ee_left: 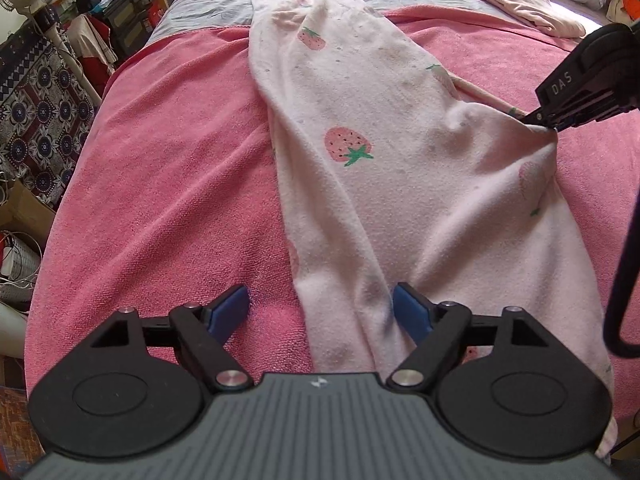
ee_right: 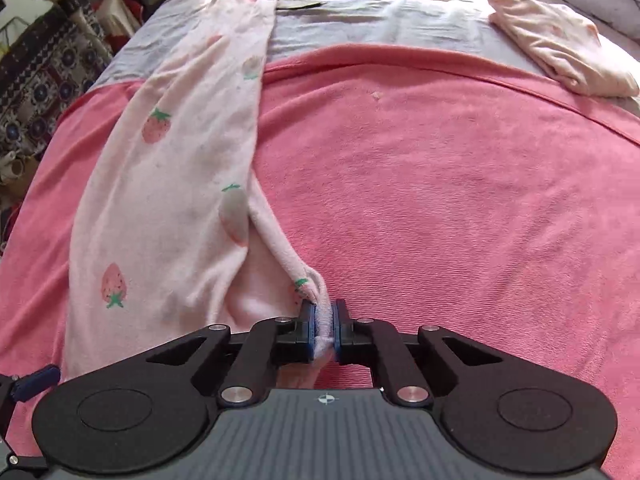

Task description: Fold clothes

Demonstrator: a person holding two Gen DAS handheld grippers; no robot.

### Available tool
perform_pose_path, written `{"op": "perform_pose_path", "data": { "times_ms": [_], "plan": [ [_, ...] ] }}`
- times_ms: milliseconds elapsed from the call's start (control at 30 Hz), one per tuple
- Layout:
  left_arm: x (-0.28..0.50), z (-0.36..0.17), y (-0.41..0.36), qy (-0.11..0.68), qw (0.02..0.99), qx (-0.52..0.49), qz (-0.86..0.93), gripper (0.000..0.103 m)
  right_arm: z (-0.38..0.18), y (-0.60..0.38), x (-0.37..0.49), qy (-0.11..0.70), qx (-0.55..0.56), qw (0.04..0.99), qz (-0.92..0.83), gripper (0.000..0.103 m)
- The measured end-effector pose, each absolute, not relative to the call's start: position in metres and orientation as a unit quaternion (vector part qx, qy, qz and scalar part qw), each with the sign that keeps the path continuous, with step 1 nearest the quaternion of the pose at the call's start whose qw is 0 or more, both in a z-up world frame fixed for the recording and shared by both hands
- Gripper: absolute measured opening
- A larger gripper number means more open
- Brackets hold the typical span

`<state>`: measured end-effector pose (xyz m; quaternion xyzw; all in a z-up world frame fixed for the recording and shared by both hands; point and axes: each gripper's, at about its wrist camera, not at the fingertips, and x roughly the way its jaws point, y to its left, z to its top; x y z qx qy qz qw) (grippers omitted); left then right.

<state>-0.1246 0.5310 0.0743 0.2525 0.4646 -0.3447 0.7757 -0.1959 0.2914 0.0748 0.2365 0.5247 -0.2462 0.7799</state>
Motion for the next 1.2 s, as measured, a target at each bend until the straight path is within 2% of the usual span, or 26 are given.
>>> {"op": "perform_pose_path", "data": {
  "times_ms": [133, 167, 200, 233, 333, 400, 533, 667, 733, 767, 800, 833, 900, 967, 1067, 1200],
  "plan": [
    [-0.127, 0.076, 0.532, 0.462, 0.777, 0.251, -0.345, 0.082, 0.065, 0.308, -0.194, 0.531, 0.147, 0.802, -0.229, 0.016],
    [-0.126, 0.076, 0.533, 0.463, 0.777, 0.25, -0.346, 0.082, 0.067, 0.309, -0.195, 0.53, 0.143, 0.802, -0.236, 0.019],
    [-0.125, 0.076, 0.533, 0.464, 0.777, 0.248, -0.347, 0.082, 0.068, 0.307, -0.197, 0.526, 0.151, 0.8, -0.245, 0.029],
    [-0.125, 0.076, 0.534, 0.463, 0.777, 0.247, -0.348, 0.082, 0.069, 0.298, -0.204, 0.515, 0.191, 0.797, -0.252, 0.036],
    [-0.123, 0.075, 0.538, 0.46, 0.779, 0.241, -0.352, 0.083, 0.064, 0.263, -0.23, 0.472, 0.335, 0.776, -0.252, 0.044],
    [-0.122, 0.074, 0.54, 0.459, 0.78, 0.238, -0.352, 0.084, 0.062, 0.247, -0.243, 0.452, 0.398, 0.765, -0.228, 0.044],
    [-0.121, 0.074, 0.544, 0.461, 0.782, 0.231, -0.351, 0.085, 0.068, 0.235, -0.245, 0.452, 0.417, 0.764, -0.194, 0.048],
    [-0.121, 0.074, 0.545, 0.46, 0.782, 0.228, -0.353, 0.086, 0.047, 0.222, -0.253, 0.429, 0.503, 0.725, -0.194, 0.052],
    [-0.121, 0.074, 0.545, 0.46, 0.784, 0.226, -0.351, 0.087, 0.029, 0.213, -0.27, 0.366, 0.581, 0.705, -0.177, 0.06],
    [-0.121, 0.074, 0.545, 0.46, 0.784, 0.224, -0.35, 0.088, 0.019, 0.208, -0.281, 0.333, 0.625, 0.683, -0.178, 0.059],
    [-0.121, 0.074, 0.544, 0.46, 0.785, 0.224, -0.349, 0.088, 0.009, 0.203, -0.293, 0.301, 0.668, 0.655, -0.183, 0.054],
    [-0.121, 0.074, 0.544, 0.461, 0.785, 0.223, -0.348, 0.089, 0.013, 0.202, -0.296, 0.306, 0.659, 0.66, -0.192, 0.05],
    [-0.121, 0.074, 0.544, 0.46, 0.786, 0.222, -0.347, 0.089, 0.031, 0.201, -0.297, 0.342, 0.6, 0.691, -0.214, 0.05],
    [-0.122, 0.074, 0.544, 0.459, 0.788, 0.22, -0.347, 0.09, 0.063, 0.217, -0.272, 0.423, 0.455, 0.753, -0.218, 0.053],
    [-0.122, 0.073, 0.543, 0.457, 0.79, 0.217, -0.345, 0.091, 0.104, 0.254, -0.231, 0.464, 0.279, 0.833, -0.111, 0.053],
    [-0.123, 0.073, 0.542, 0.458, 0.791, 0.216, -0.343, 0.092, 0.113, 0.302, -0.184, 0.508, 0.14, 0.85, 0.016, 0.049]
  ]
}}
